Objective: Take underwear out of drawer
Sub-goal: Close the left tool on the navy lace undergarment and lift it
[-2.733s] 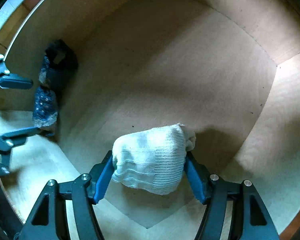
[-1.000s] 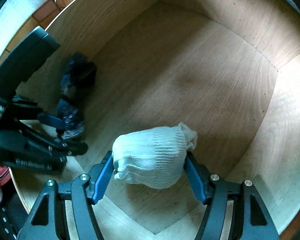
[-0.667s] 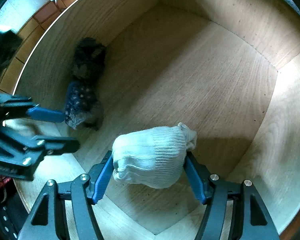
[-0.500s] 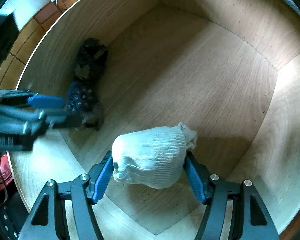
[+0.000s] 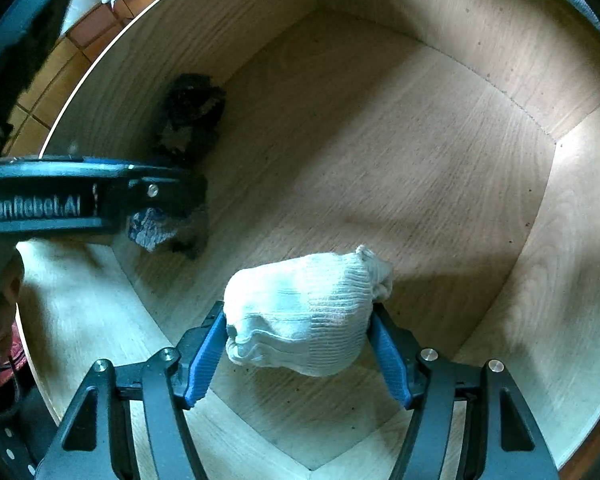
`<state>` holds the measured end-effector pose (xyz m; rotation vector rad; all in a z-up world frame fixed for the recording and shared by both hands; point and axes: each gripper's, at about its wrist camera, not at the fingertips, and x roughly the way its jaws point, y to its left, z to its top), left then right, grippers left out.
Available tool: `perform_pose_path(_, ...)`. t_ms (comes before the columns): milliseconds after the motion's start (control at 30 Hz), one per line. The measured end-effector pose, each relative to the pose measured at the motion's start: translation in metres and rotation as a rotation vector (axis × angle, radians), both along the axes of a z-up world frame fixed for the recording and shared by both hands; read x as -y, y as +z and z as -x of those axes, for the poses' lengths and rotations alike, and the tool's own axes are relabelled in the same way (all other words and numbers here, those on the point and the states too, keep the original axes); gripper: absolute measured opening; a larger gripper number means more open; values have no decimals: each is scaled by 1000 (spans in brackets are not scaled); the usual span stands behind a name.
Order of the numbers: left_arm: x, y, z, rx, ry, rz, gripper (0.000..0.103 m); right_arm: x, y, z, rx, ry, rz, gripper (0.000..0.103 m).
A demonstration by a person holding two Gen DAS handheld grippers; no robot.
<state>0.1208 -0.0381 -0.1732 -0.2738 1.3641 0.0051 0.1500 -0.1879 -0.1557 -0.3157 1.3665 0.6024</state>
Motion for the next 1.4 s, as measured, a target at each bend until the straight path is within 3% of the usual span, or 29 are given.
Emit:
perform_pose_path(200,14,-14,-19,-49,40,-52,64,-3,1,-3,-1,1,5,69)
perform_pose_path(300,9,-20,-37,-17,78,43,70,-4,2,-3,0,0,4,69)
perform_pose_path(367,21,-17,-41,10,-10,84,70,-4,3,-3,0,0,1,69)
perform_pose_path(433,34,-6,-41,95,-129,198,64,-2,-1,-1,0,0,0,69)
perform_pose_path(500,35,1,-39,116,-146,243,63,-3,0,-1,0,-1,-1,69)
perform_pose_path(700,26,22,-19,115,-102,87,63,-4,1,-3,1,2,-7,69)
perform_pose_path(767,21,12,-27,109,-74,0,62,-4,2,-4,1,1,-7,69)
perform_pose_path(900,23,-11,-48,17,-57,10,64,-4,2,-4,1,1,-10,69)
perform_pose_path(967,38,-22,-60,9,-44,-12,63,-4,3,-4,0,1,-7,69)
perform_pose_path(1033,43,-23,-68,45,-30,20,70,-4,3,-5,1,1,-9,69)
perform_pose_path(1167,46,-25,-80,73,-12,38,70,-5,3,-5,1,0,-11,69)
perform_pose_path(1200,45,-23,-79,80,-1,49,65,-5,3,-5,1,0,-11,69)
perform_pose_path(1267,50,-17,-78,160,-74,220,43,-5,2,-7,2,0,-14,69)
perform_pose_path(1300,55,-16,-77,163,-124,291,39,-4,1,-7,2,0,-15,69)
perform_pose_path(1333,59,-13,-74,174,-143,312,39,-4,1,-7,2,0,-15,69)
perform_pose_path(1400,61,-6,-66,215,-157,268,40,-3,0,-8,1,0,-15,69)
